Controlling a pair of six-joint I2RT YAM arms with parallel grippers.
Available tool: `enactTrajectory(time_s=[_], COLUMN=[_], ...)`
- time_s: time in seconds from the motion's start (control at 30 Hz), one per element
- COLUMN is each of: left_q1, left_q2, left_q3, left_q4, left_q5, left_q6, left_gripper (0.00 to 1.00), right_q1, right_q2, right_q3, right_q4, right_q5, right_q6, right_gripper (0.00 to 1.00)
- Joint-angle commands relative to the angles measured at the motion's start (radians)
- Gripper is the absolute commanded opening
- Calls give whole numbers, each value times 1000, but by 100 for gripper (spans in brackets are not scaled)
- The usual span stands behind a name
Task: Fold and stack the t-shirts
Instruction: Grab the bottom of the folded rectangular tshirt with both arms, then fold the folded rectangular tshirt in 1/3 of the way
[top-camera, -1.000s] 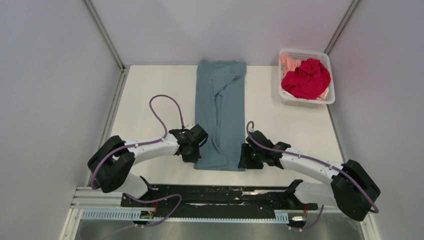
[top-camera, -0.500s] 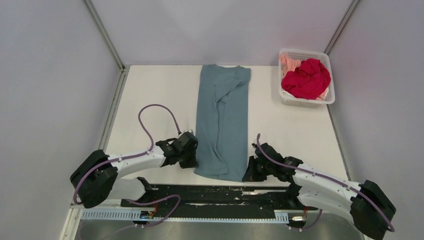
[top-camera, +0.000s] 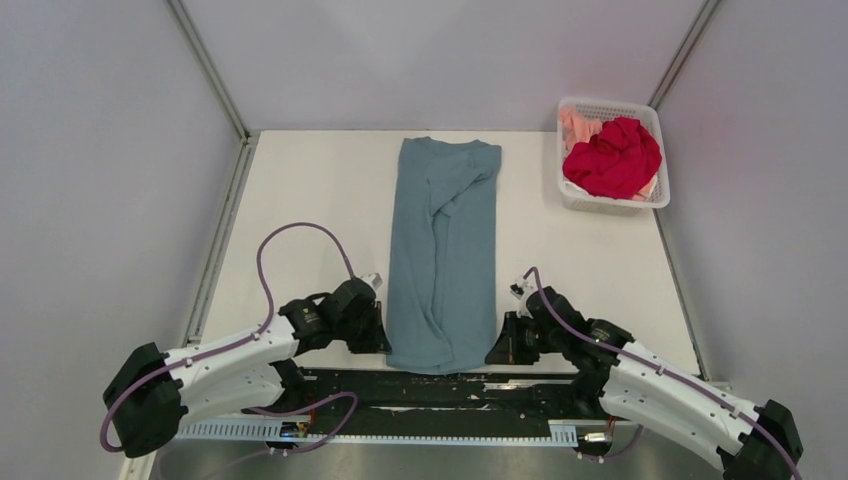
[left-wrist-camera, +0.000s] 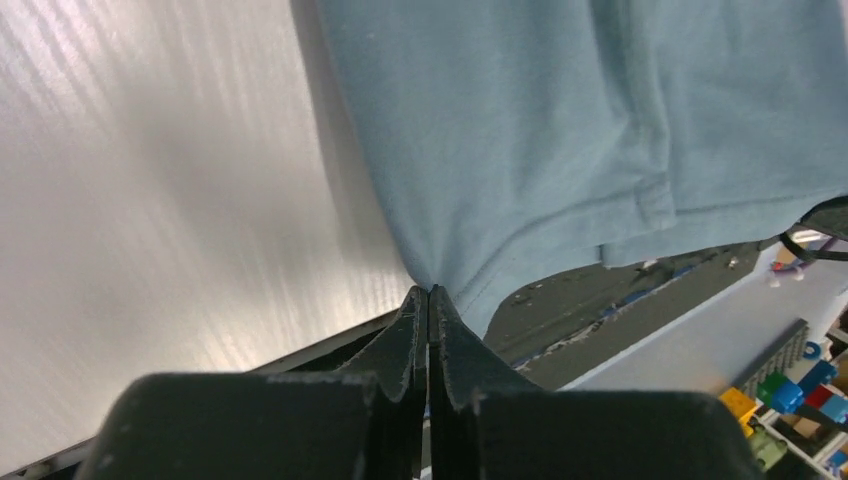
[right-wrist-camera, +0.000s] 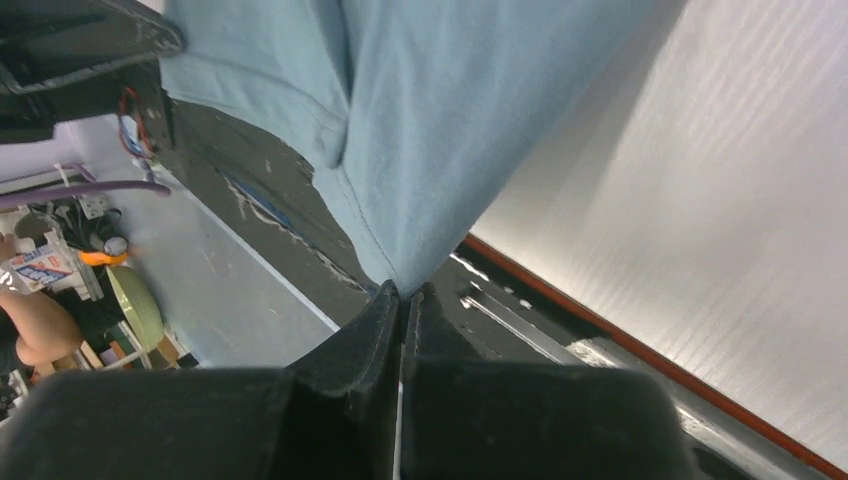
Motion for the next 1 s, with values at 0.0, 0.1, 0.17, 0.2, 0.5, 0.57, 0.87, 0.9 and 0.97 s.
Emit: enactTrajectory(time_s=[0.0, 0.1, 0.17, 0.2, 0.5, 0.57, 0.87, 0.9, 0.97], left_q1=[12, 53, 88, 101, 305, 340, 453, 464, 474], left_q2=[22, 47, 68, 86, 299, 369, 711, 752, 799], left_q3=[104, 164, 199, 229, 479, 541, 834, 873, 917], left_q4=[17, 35, 60, 74, 88, 93, 70, 57, 44], left_q5=[10, -39, -64, -71, -121, -120, -89, -85, -78], left_q6=[42, 49, 56, 61, 161, 186, 254, 259, 272], left_gripper=[0, 0, 0, 0, 0, 0, 0, 0, 0], right_q1=[5, -7, -36, -54, -230, -262, -373, -379, -400], right_q2=[30, 86, 138, 177, 500, 564, 804, 828, 873], right_q3=[128, 203, 257, 284, 457, 506, 650, 660, 681], right_q4=[13, 17, 26, 35, 269, 289, 374, 375, 376], right_q5=[105, 226, 280, 300, 289, 312, 343, 353, 341], right_q6=[-34, -74, -108, -131, -268, -285, -294, -294, -297], right_gripper=[0, 0, 0, 0, 0, 0, 0, 0, 0])
